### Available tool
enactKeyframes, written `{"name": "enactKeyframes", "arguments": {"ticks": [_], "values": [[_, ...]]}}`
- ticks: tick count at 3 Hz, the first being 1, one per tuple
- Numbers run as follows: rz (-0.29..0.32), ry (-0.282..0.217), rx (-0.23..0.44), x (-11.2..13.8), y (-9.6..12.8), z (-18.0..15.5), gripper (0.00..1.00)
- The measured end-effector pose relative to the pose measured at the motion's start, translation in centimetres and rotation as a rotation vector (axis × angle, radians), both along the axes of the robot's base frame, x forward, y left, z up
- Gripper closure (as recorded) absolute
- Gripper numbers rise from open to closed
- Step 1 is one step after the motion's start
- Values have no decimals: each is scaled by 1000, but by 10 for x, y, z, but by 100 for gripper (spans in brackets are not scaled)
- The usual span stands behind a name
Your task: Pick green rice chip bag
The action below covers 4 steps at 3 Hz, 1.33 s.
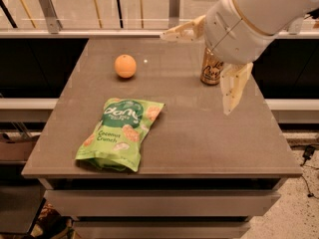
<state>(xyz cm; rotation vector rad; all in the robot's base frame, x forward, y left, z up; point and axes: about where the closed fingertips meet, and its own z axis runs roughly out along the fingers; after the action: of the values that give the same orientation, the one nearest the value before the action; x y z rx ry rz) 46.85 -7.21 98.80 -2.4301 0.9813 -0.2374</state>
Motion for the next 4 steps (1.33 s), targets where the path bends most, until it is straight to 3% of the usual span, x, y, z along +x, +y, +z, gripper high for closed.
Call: {"name": "enactKeyframes", "arguments": {"ticks": [1, 2, 3, 4], "values": [[106, 51, 23, 14, 13, -29, 0], [106, 49, 22, 14, 13, -28, 0], [156, 40, 0, 22, 26, -41, 0], [237, 64, -1, 32, 51, -66, 0]]}}
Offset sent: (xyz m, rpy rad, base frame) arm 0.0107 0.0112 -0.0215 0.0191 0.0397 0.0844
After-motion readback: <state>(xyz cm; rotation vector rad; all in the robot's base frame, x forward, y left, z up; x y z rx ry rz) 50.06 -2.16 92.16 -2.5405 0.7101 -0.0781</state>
